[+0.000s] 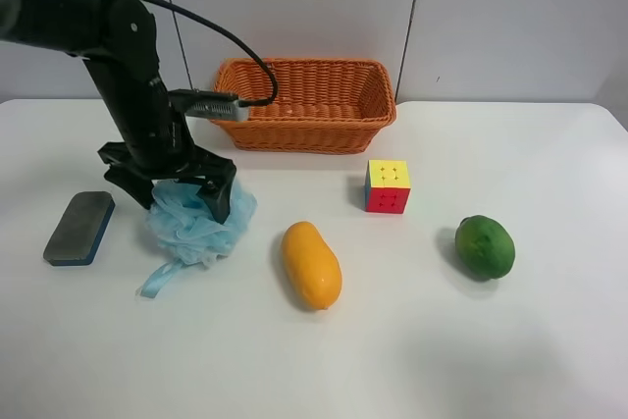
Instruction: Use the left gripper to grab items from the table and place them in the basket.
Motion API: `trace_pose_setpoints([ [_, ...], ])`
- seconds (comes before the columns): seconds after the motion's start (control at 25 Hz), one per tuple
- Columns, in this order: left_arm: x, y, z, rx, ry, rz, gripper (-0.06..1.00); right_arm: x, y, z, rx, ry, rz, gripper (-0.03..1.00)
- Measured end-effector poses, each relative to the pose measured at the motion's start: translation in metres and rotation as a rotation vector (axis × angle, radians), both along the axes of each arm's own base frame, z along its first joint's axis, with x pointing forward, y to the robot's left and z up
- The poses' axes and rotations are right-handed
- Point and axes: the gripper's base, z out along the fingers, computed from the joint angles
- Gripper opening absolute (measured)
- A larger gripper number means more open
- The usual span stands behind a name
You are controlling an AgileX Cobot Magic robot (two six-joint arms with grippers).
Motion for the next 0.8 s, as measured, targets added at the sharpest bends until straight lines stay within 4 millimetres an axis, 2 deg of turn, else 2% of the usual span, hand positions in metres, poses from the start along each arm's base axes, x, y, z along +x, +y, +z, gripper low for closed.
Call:
trace_pose_setpoints([
  [0.08,0.002,-0.001,-0.013,0.009,0.019,0.001,0.98,0.0,0.0,0.0,0.0,0.0,0.0,0.99],
  [0.16,0.003,-0.001,-0.023,0.017,0.038,0.002,0.88,0.0,0.0,0.0,0.0,0.0,0.0,0.99],
  [0.2,0.004,-0.001,-0.026,0.019,0.042,0.003,0.81,0.0,0.0,0.0,0.0,0.0,0.0,0.99],
  [0.28,0.004,-0.002,-0.028,0.019,0.042,0.004,0.58,0.0,0.0,0.0,0.0,0.0,0.0,0.99],
  [0.36,0.004,-0.002,-0.028,0.019,0.042,0.001,0.41,0.0,0.0,0.0,0.0,0.0,0.0,0.99],
  [0.68,0.005,-0.002,-0.027,0.019,0.034,-0.001,0.39,0.0,0.0,0.0,0.0,0.0,0.0,0.99],
  [0.8,0.004,-0.001,-0.019,0.014,0.022,-0.001,0.39,0.0,0.0,0.0,0.0,0.0,0.0,0.99],
])
